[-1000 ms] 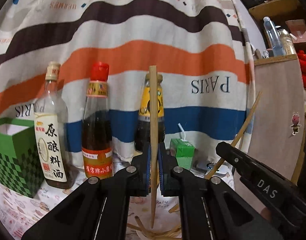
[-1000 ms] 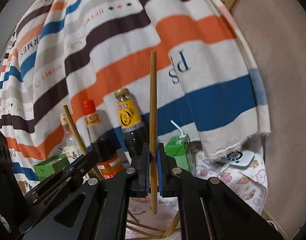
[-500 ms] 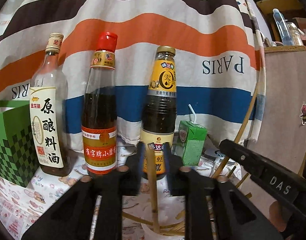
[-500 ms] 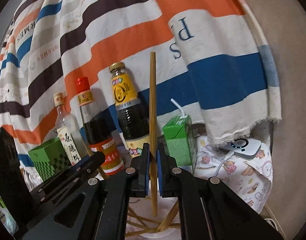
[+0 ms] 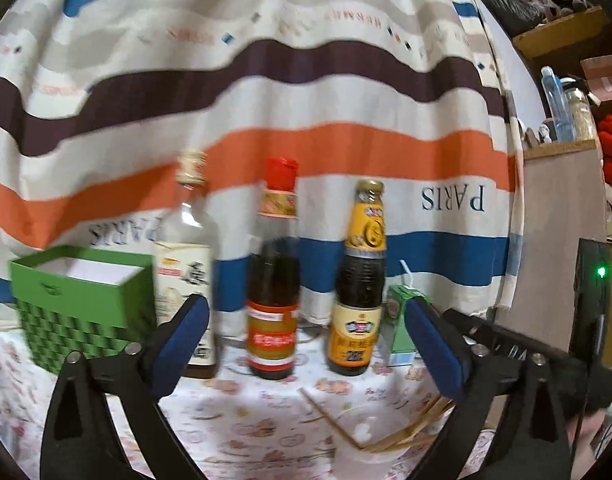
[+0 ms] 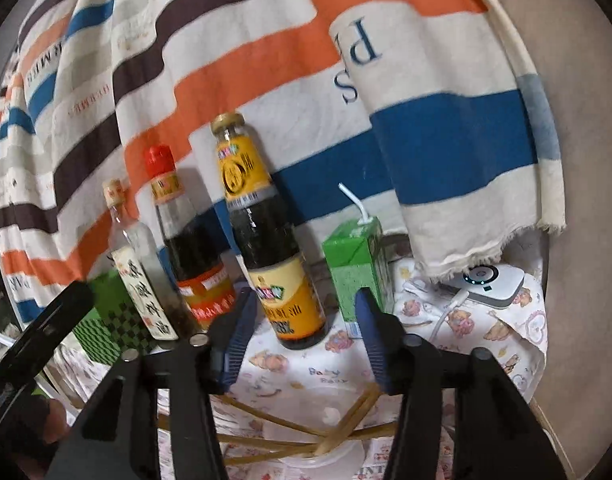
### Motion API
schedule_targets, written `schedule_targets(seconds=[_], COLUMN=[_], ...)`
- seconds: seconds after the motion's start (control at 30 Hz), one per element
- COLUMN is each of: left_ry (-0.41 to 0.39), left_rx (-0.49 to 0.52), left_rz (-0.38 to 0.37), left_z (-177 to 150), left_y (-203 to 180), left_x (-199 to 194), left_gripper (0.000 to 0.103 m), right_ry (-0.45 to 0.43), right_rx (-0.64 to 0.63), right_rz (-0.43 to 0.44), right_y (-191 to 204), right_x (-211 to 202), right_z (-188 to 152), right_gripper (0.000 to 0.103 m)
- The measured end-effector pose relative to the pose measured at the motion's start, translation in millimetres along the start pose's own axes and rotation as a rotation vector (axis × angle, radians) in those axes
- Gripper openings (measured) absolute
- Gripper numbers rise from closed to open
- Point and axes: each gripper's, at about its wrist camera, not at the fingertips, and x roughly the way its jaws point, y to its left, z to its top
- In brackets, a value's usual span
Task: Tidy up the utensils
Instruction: 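Withdraw both open tools from the cup toward the loose utensils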
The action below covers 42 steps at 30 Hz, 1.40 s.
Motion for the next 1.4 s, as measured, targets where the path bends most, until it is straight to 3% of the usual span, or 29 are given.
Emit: schedule_targets(seconds=[0.2,0.3,0.37,0.43,0.57,0.63,0.87,0.97,1.4], left_ry=[0.005,0.013,0.023,0.029,0.153,0.177,0.242,0.245,0.365], left_rx=[0.037,0.061,0.07,0.076,0.055,0.037,0.028,0.004,0.012], left_rz=[0.076,0.107,0.128,0.142,0.163,0.172,0.181,0.226,0.237], left_z=[0.7,-3.2,-8.6,-16.1,-34.5,-45.1,-79.8,-90.1,-120.2], left_y=[24.1,34.5,40.2,44.9,56.8,61.4,74.4,80.1,86.7], left_x=[-37.8,-55.2,-65.9,-76.4,-84.9,-89.9,-93.4,-92.4,-64.4], left_gripper=[0.102,0.102,0.102,0.102,0.103,0.102,0.103,0.103,0.103], right_ry=[-0.045,-0.054,-0.056,-0.067,-0.042,-0.017,0.007,0.038,0.136], right_rx=[-0.038,-0.062,-0.077,-0.101,-0.085,-0.065,-0.126,-0.125,-0.123], right_rz=[0.011,0.016,0.033,0.028,0.046,0.067,0.032,-0.016,-0.048], right_y=[19.3,33.6,44.0,57.0,73.0,76.2,85.0,78.4,69.1], right_x=[-23.1,-39.0,-50.3,-64.5,-81.3,-84.0,-75.8,-65.5,-43.2], right_z=[8.3,3.5,-1.8,-9.3,-26.0,-38.8,-84.5,-95.4,-109.9], right_gripper=[0.064,0.075,0.089,0.089,0.093,0.099,0.099,0.099,0.102])
